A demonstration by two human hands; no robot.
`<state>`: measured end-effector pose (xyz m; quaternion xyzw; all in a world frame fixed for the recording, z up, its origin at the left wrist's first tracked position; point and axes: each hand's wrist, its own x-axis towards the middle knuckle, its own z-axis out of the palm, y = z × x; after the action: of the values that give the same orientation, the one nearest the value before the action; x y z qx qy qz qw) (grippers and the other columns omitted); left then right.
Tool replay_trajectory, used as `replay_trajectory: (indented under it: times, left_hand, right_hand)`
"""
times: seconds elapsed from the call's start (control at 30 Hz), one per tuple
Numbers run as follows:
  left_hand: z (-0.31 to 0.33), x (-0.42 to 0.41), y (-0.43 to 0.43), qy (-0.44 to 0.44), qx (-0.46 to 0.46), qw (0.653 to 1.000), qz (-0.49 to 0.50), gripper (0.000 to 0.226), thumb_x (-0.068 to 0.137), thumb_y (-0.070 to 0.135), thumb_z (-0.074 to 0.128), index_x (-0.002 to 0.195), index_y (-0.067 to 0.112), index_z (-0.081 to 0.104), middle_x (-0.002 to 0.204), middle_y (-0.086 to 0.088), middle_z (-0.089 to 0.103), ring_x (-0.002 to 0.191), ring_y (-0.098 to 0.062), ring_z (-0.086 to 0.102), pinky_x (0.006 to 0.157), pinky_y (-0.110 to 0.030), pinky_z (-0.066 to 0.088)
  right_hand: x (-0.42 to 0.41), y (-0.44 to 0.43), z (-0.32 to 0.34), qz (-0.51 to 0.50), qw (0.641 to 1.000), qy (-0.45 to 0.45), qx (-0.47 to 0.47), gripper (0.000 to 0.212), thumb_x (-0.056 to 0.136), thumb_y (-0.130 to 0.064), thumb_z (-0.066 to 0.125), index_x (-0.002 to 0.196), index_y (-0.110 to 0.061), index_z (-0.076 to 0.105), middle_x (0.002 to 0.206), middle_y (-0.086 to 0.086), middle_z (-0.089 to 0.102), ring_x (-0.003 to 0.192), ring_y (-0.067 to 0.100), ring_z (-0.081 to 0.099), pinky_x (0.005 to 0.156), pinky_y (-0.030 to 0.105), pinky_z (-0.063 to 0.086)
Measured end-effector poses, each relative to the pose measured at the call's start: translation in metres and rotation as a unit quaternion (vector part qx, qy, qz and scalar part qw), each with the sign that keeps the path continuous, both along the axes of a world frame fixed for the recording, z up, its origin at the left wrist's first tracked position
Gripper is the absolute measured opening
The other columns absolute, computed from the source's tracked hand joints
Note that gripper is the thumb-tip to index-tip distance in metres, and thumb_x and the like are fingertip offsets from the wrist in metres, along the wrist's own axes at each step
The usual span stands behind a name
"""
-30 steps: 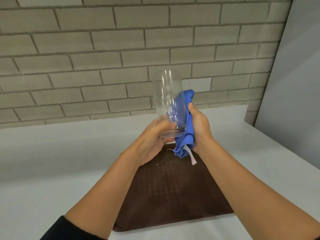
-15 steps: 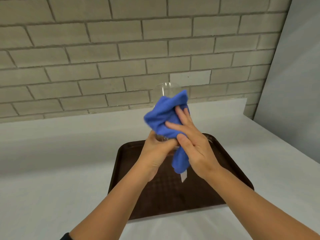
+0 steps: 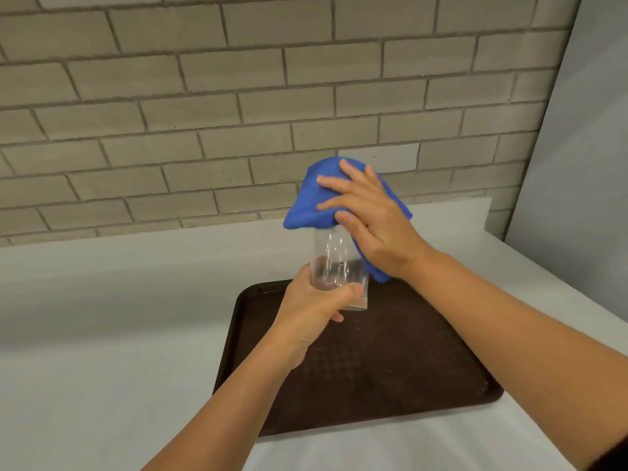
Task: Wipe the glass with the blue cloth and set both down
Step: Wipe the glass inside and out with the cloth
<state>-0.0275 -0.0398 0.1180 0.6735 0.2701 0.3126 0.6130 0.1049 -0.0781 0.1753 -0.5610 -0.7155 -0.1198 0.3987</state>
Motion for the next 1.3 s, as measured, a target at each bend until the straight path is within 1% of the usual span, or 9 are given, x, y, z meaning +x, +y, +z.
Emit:
replay_trajectory:
  times: [0.17,0.3,0.47,0.67,0.83,0.93,1.0,1.13,1.3]
  left_hand:
    - [-0.002,-0.008,0.006,-0.027,0.022,0.999,0.006,0.015,0.072,0.013,0.068,0.085,0.021,0.064,0.077,0.004,0.068,0.066,-0.007,0.066,0.051,-0.016,0.049]
    - [-0.001,-0.006,0.004,-0.041,0.018,0.999,-0.003,0.033,0.064,0.023,0.067,0.097,0.022,0.062,0.091,0.003,0.069,0.08,-0.011,0.066,0.058,-0.024,0.048]
    - [-0.001,-0.002,0.005,-0.036,-0.036,0.999,-0.014,0.061,0.058,0.029,0.068,0.116,0.018,0.054,0.11,-0.012,0.066,0.095,-0.034,0.064,0.069,-0.032,0.047]
    - [-0.004,-0.01,0.016,-0.099,-0.06,0.993,-0.03,0.038,0.077,0.005,0.063,0.115,-0.002,0.057,0.072,0.005,0.072,0.067,-0.008,0.068,0.059,-0.023,0.052]
    - [-0.002,-0.005,0.017,-0.138,-0.082,0.984,-0.083,0.04,0.07,0.016,0.064,0.11,0.014,0.057,0.09,-0.004,0.07,0.073,-0.011,0.067,0.056,-0.023,0.051]
    - [0.002,-0.002,0.02,-0.146,-0.102,0.98,-0.09,0.059,0.068,0.018,0.065,0.124,0.014,0.048,0.097,-0.007,0.068,0.08,-0.016,0.068,0.058,-0.025,0.053]
    - [0.009,-0.002,0.025,-0.15,-0.082,0.981,-0.094,0.052,0.067,0.016,0.064,0.117,0.02,0.051,0.092,-0.003,0.072,0.079,-0.015,0.068,0.062,-0.026,0.054]
    - [0.021,-0.005,0.036,-0.119,-0.052,0.987,-0.097,0.05,0.064,0.016,0.066,0.112,0.02,0.054,0.095,-0.003,0.069,0.079,-0.015,0.067,0.067,-0.031,0.051]
    - [0.032,0.007,0.037,0.021,0.05,0.998,-0.039,0.07,0.06,0.032,0.066,0.125,0.018,0.043,0.117,-0.005,0.061,0.094,-0.015,0.065,0.066,-0.027,0.051]
  right_hand:
    - [-0.021,-0.022,-0.045,0.09,0.996,-0.023,-0.014,0.035,0.092,-0.024,0.034,0.109,-0.012,0.062,0.131,-0.003,0.048,0.137,0.013,0.023,0.118,0.032,0.005]
    - [-0.004,-0.005,-0.026,0.078,0.993,-0.085,0.004,0.032,0.09,-0.014,0.037,0.109,-0.005,0.061,0.13,0.013,0.052,0.135,0.025,0.028,0.116,0.037,0.008]
    - [0.001,0.017,-0.001,0.021,0.992,0.107,0.062,0.029,0.089,-0.003,0.038,0.108,-0.001,0.061,0.133,0.006,0.04,0.136,0.025,0.02,0.116,0.041,0.006]
    - [-0.023,-0.009,-0.055,0.124,0.988,0.072,0.064,0.034,0.094,-0.025,0.031,0.115,-0.014,0.057,0.134,-0.001,0.045,0.14,0.016,0.021,0.118,0.035,0.006]
    - [-0.014,0.014,-0.022,0.076,0.98,0.155,0.1,0.032,0.092,-0.012,0.033,0.121,-0.014,0.047,0.139,0.003,0.034,0.139,0.02,0.021,0.117,0.028,0.014]
    - [-0.014,0.025,-0.001,0.061,0.924,0.37,0.072,0.037,0.095,-0.016,0.033,0.131,-0.015,0.04,0.139,-0.003,0.039,0.133,0.011,0.032,0.108,0.014,0.026]
    - [-0.02,0.02,-0.01,0.087,0.872,0.481,0.022,0.035,0.095,-0.027,0.034,0.127,-0.018,0.047,0.121,-0.002,0.057,0.114,0.014,0.054,0.099,0.024,0.042]
    - [-0.04,0.004,-0.044,0.136,0.779,0.612,-0.029,0.053,0.079,-0.051,0.04,0.121,-0.021,0.053,0.116,0.009,0.064,0.106,0.023,0.061,0.092,0.041,0.049]
    - [-0.033,0.008,-0.041,0.146,0.636,0.756,-0.054,0.066,0.067,-0.063,0.043,0.111,-0.018,0.061,0.105,0.01,0.068,0.094,0.023,0.066,0.074,0.036,0.057]
